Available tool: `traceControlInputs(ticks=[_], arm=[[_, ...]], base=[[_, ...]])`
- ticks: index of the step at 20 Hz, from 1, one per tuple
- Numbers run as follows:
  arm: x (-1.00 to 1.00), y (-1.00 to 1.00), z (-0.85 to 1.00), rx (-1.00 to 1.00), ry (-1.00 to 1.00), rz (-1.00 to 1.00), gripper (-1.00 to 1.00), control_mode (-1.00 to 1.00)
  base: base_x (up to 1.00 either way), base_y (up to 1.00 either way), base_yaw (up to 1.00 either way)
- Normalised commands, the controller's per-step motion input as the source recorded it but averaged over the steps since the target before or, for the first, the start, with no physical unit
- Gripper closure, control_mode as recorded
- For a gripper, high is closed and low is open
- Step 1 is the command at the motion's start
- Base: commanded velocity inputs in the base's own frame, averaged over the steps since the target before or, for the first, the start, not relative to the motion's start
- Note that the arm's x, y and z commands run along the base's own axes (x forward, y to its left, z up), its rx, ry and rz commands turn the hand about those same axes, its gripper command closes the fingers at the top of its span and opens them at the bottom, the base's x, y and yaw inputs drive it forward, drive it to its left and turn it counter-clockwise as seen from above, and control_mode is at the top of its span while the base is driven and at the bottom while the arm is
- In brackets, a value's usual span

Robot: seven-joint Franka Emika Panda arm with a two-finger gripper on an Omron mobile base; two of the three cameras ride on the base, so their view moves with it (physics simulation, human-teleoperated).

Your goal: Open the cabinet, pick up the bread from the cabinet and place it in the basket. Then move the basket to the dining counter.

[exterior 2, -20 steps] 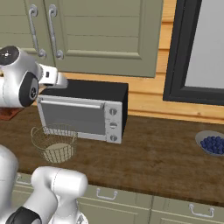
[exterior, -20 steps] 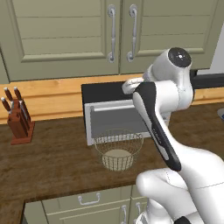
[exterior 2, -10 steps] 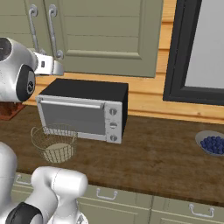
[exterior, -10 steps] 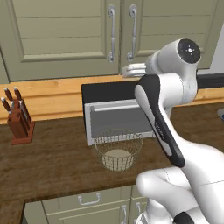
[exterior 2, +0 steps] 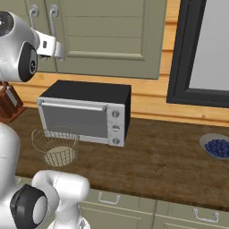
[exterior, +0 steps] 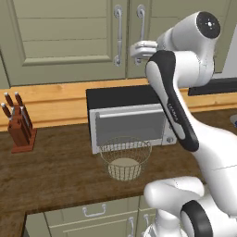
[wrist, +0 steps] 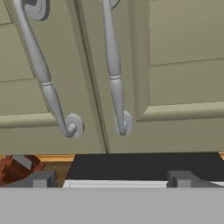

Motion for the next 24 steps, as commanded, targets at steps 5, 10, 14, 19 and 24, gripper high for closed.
traceControlInputs(ticks=[5, 10, 14, 19, 24], arm=[[0.19, 0.00, 0.03, 0.00, -0.01, 0.00, -1.00, -1.00], [0.50, -0.01, 0.01, 0.00, 0.00, 0.00, -1.00, -1.00], [0.46, -0.02, 0.00, 0.00, 0.00, 0.00, -1.00, -1.00], [0.32, 0.00, 0.00, 0.00, -0.03, 0.00, -1.00, -1.00], [0.15, 0.00, 0.00, 0.00, -0.10, -0.04, -1.00, -1.00]], base=[[0.00, 0.00, 0.00], [0.00, 0.00, 0.00], [0.00, 0.00, 0.00], [0.00, 0.00, 0.00], [0.00, 0.00, 0.00]])
